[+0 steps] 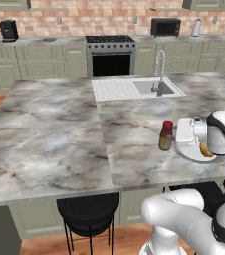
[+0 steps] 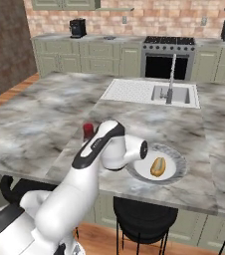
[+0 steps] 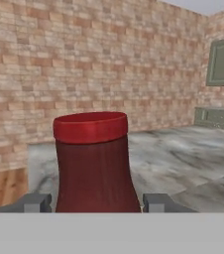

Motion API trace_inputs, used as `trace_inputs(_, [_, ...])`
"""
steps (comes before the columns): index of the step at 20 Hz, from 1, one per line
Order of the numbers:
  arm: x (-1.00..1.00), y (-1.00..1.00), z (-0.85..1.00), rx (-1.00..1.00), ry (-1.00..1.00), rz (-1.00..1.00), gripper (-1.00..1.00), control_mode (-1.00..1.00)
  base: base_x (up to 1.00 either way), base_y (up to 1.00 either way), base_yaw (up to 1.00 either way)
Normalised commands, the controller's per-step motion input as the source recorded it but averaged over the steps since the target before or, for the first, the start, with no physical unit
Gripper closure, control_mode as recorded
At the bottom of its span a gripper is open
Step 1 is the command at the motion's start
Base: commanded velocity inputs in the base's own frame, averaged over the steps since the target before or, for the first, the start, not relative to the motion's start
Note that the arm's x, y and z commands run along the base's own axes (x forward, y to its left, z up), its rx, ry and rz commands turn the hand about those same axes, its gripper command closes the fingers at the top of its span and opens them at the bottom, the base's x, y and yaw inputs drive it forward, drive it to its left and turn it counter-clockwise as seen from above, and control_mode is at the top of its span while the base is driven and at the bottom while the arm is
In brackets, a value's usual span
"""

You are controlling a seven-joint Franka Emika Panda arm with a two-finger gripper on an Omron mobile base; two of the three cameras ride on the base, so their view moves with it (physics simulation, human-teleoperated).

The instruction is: Move the hot dog bun to the plate on the dining table and place the condiment next to that plate. Then navigate to the fridge and take the sausage and place it on the plate as well.

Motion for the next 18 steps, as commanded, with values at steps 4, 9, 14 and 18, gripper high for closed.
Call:
trace_inputs(4, [0.18,-0.03,-0.55,0.0,-0.01,0.05,1.0,-1.0,0.0,0.0,0.0])
trace_inputs(9, [0.29,-0.1,-0.48,0.0,-0.09,0.05,1.0,-1.0,0.0,0.0,0.0])
trace_inputs(14, [0.28,-0.19,-0.33,0.0,-0.13,0.05,1.0,-1.0,0.0,0.0,0.0])
trace_inputs(18, [0.26,-0.22,-0.24,0.0,-0.03,0.04,1.0,-1.0,0.0,0.0,0.0])
